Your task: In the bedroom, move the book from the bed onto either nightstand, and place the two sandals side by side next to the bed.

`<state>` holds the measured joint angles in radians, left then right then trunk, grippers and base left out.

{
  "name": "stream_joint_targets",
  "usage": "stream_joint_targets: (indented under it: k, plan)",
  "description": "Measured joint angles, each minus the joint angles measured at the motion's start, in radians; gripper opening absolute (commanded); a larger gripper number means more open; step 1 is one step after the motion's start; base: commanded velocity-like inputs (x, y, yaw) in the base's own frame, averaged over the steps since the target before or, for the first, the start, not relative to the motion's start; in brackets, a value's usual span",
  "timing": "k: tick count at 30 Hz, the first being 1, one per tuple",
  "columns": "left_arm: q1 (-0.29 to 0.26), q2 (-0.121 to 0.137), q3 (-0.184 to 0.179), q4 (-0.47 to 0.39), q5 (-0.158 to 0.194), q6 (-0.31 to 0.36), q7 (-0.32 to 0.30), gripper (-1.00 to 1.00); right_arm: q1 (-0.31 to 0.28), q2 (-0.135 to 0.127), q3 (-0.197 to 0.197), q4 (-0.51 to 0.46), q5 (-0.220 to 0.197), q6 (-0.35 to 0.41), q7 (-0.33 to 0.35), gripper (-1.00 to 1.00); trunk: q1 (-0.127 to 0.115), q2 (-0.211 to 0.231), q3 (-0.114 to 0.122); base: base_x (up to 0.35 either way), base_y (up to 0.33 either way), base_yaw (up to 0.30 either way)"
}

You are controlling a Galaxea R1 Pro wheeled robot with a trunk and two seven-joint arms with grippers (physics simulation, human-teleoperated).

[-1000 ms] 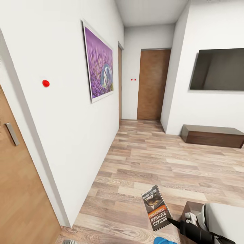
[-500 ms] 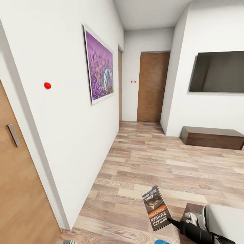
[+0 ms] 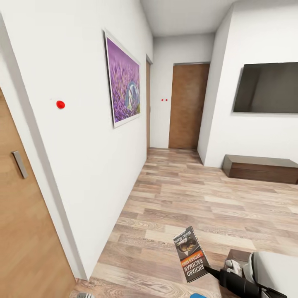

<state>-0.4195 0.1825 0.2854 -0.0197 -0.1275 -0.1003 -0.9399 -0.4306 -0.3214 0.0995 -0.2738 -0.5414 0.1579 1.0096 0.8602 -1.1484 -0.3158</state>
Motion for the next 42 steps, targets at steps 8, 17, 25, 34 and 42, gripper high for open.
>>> stream_joint_targets:
  k: [8, 17, 25, 34, 42]
  plan:
    - [0.0, 0.0, 0.0, 0.0, 0.001, 0.0, 0.001, 1.0, 0.0, 0.0, 0.0, 0.0, 0.0, -0.001, -0.003, -1.0, 0.0, 0.0, 0.0, 0.015, 0.0, 0.178]
    - [0.0, 0.001, 0.0, 0.001, 0.003, 0.0, 0.002, 1.0, 0.0, -0.001, 0.0, 0.068, 0.001, 0.0, -0.008, -1.0, 0.0, 0.0, 0.0, 0.261, 0.0, 0.012]
    - [0.0, 0.001, 0.0, 0.0, 0.003, 0.0, 0.002, 1.0, 0.0, -0.001, -0.002, 0.073, 0.0, 0.0, -0.005, -1.0, 0.0, 0.0, 0.0, 0.056, 0.0, 0.038]
    - [0.0, 0.002, 0.0, 0.0, 0.003, 0.0, 0.002, 1.0, 0.0, -0.001, -0.002, 0.075, 0.0, 0.0, -0.002, -1.0, 0.0, 0.0, 0.0, 0.002, 0.0, 0.224]
    - [0.0, -0.029, -0.005, 0.0, -0.002, -0.003, 0.233, 1.0, 0.0, -0.001, -0.002, 0.075, -0.001, 0.0, -0.003, -1.0, 0.0, 0.0, 0.0, 0.0, 0.0, 0.03]
